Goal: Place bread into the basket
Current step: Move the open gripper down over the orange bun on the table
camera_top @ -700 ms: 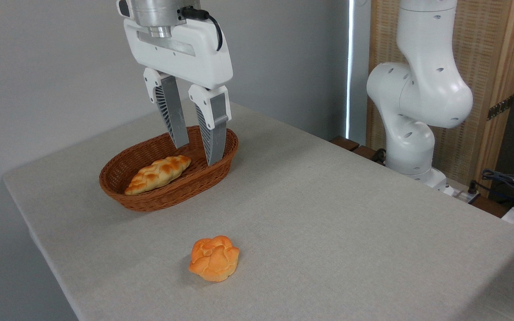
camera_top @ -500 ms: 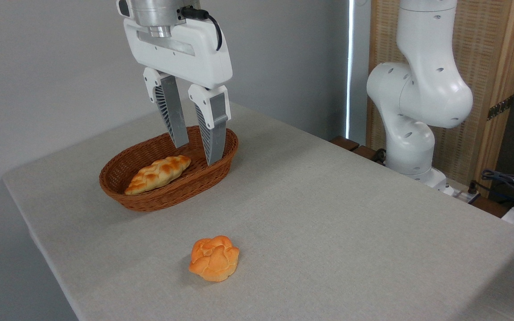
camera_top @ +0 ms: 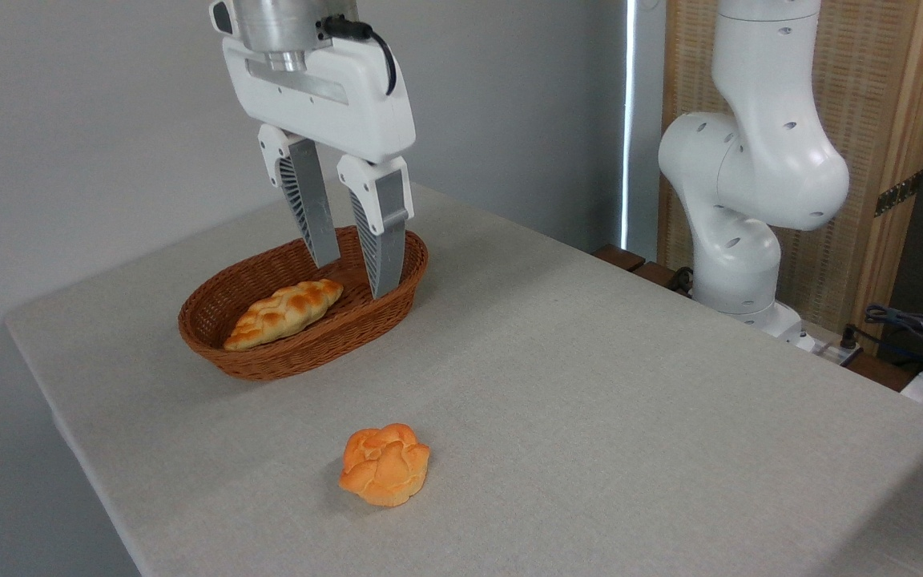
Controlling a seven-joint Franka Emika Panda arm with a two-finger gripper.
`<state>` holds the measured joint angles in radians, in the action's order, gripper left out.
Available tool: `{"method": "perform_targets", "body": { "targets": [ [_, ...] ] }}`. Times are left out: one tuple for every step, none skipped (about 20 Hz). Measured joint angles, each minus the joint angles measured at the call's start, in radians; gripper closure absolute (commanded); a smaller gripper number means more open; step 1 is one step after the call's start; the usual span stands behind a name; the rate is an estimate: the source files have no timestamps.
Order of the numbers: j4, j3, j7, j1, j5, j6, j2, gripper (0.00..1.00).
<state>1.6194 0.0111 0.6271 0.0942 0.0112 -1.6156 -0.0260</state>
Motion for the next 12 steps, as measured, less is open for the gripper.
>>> {"method": "perform_targets", "body": {
  "targets": [
    [0.01, -0.002, 0.0, 0.0, 0.0, -0.011, 0.002, 0.0],
    [0.025, -0.003, 0.0, 0.0, 0.0, -0.039, 0.003, 0.0],
    [0.049, -0.003, 0.0, 0.001, 0.0, -0.085, 0.006, 0.0],
    [0.078, -0.003, 0.0, 0.001, 0.0, -0.139, 0.009, 0.0],
    [0.11, -0.003, 0.0, 0.001, 0.0, -0.196, 0.013, 0.0],
    [0.142, -0.003, 0.0, 0.001, 0.0, -0.251, 0.018, 0.0],
    [0.176, -0.003, 0.0, 0.001, 0.0, -0.304, 0.025, 0.0],
    [0.206, -0.003, 0.002, 0.001, 0.0, -0.344, 0.032, 0.0],
    [0.234, -0.003, 0.006, 0.001, -0.002, -0.377, 0.04, 0.0],
    [0.256, -0.003, 0.015, 0.002, -0.015, -0.4, 0.048, 0.0],
    [0.273, -0.003, 0.026, 0.002, -0.042, -0.41, 0.054, 0.0],
    [0.287, -0.003, 0.036, 0.003, -0.072, -0.412, 0.058, 0.0]
  ]
}}
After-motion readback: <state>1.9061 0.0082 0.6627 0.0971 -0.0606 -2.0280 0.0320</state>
